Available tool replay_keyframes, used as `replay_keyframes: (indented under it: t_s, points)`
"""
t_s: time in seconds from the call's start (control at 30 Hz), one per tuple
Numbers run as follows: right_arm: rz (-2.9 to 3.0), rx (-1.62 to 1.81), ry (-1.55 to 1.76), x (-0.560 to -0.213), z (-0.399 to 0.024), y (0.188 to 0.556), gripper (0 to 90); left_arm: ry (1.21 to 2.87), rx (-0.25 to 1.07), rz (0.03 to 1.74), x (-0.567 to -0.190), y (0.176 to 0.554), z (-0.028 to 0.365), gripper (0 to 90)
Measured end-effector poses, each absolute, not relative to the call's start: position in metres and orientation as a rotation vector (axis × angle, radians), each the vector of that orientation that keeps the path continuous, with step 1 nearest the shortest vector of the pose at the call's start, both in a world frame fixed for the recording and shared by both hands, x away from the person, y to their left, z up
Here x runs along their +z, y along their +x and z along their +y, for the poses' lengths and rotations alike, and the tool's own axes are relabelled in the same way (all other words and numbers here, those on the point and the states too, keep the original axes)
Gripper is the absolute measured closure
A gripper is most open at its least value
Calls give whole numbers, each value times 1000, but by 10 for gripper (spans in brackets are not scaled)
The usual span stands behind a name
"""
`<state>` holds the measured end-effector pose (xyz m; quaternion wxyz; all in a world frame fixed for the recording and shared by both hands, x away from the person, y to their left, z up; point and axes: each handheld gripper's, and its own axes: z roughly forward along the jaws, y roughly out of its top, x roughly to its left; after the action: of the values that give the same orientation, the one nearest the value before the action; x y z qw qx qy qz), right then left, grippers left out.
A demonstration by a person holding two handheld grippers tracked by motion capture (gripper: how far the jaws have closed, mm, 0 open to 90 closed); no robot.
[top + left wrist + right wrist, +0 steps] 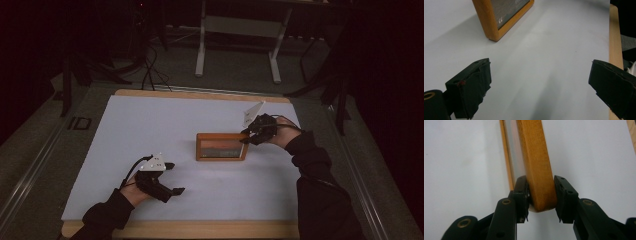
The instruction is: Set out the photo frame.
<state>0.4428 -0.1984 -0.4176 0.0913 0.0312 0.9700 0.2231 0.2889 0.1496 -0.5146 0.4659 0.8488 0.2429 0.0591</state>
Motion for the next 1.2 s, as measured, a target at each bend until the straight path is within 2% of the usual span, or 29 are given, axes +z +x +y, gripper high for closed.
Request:
replay_keyframes:
  t_s: [0.77,0.9,0.97,1.0,1.1,1.2]
  points:
    - [2901,686,260,-428,-196,471,567,2088,135,605,-520,291,151,50]
    - [2875,669,277,-429,-194,470,502,2089,131,605,-521,291,150,50]
    - [2864,666,281,-428,-194,470,502,2089,131,605,-521,291,150,50]
    - [2839,673,287,-425,-194,469,434,2094,127,603,-521,291,150,50]
    - [2804,720,292,-418,-194,467,377,2096,127,602,-522,291,150,50]
    - [2777,740,310,-411,-195,463,357,2093,128,603,-521,291,150,50]
